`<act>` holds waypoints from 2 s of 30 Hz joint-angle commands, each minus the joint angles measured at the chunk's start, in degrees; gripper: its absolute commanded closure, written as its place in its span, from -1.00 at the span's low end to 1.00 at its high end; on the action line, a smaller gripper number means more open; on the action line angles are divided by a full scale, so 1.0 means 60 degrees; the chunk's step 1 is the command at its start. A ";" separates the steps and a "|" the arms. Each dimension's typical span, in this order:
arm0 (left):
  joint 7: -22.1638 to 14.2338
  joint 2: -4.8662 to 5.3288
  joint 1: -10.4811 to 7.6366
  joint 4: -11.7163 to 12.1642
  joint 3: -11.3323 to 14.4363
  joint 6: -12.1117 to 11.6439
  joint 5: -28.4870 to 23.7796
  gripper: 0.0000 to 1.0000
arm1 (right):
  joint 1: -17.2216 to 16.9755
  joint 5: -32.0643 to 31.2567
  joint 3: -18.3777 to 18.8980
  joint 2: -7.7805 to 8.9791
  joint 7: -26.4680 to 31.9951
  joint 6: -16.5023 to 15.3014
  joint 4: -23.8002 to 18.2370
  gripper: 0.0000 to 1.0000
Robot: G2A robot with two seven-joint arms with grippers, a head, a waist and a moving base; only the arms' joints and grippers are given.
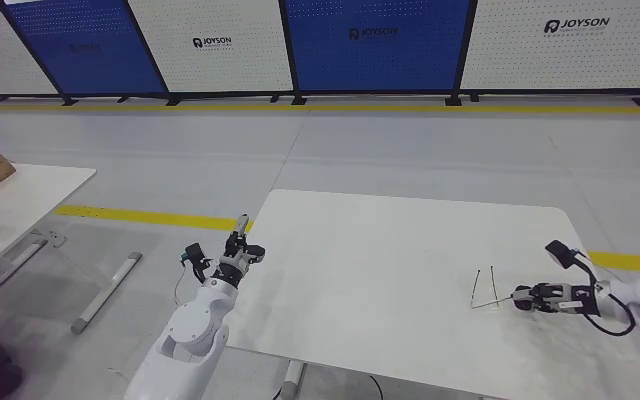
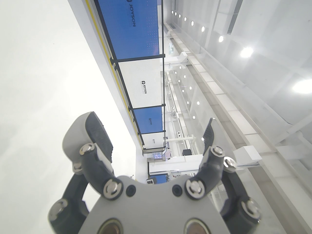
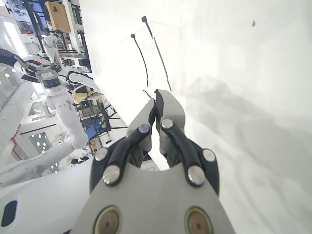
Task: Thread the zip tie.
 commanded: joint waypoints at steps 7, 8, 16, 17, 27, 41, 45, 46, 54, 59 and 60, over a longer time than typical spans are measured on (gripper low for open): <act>0.0000 0.0000 0.0000 0.0000 0.0000 0.0000 0.0000 -1.00 | -0.0193 -0.0113 0.0335 0.0163 -0.0167 -0.0009 -0.0290 1.00; 0.0000 0.0000 0.0000 0.0000 0.0000 0.0000 0.0000 -1.00 | -0.0220 -0.0104 0.0387 0.0187 -0.0163 -0.0002 -0.0326 1.00; 0.0000 0.0000 0.0000 0.0000 0.0000 0.0000 0.0000 -1.00 | -0.0669 0.0966 0.1177 0.0416 0.0089 -0.0438 -0.0416 1.00; 0.0000 0.0000 0.0000 0.0000 0.0000 0.0000 0.0000 -1.00 | -0.0799 0.1256 0.1351 0.0459 0.0151 -0.0580 -0.0476 1.00; 0.0000 0.0000 0.0000 0.0000 0.0000 0.0000 0.0000 -1.00 | -0.1344 0.2304 0.1881 0.0625 0.0356 -0.0851 -0.0827 1.00; 0.0484 -0.0059 0.0027 -0.0614 0.0124 -0.0252 0.0681 -1.00 | -0.1463 0.2327 0.1222 0.0388 -0.0081 0.0204 -0.2401 1.00; 0.0666 -0.0094 0.0038 -0.0972 0.0569 -0.0105 0.1598 -1.00 | -0.1577 0.2181 0.0955 0.0289 -0.0788 0.0762 -0.3460 1.00; 0.0710 -0.0101 0.0013 -0.1001 0.0686 -0.0059 0.1847 -1.00 | -0.1612 0.2100 0.0897 0.0269 -0.0993 0.0862 -0.3697 1.00; 0.1194 -0.0157 -0.0257 -0.0833 0.1173 0.0050 0.2888 -1.00 | -0.1741 0.1742 0.0634 0.0203 -0.1479 0.1367 -0.4391 1.00; 0.1194 -0.0157 -0.0257 -0.0833 0.1173 0.0050 0.2888 -1.00 | -0.1741 0.1742 0.0634 0.0203 -0.1479 0.1367 -0.4391 1.00; 0.1194 -0.0157 -0.0257 -0.0833 0.1173 0.0050 0.2888 -1.00 | -0.1741 0.1742 0.0634 0.0203 -0.1479 0.1367 -0.4391 1.00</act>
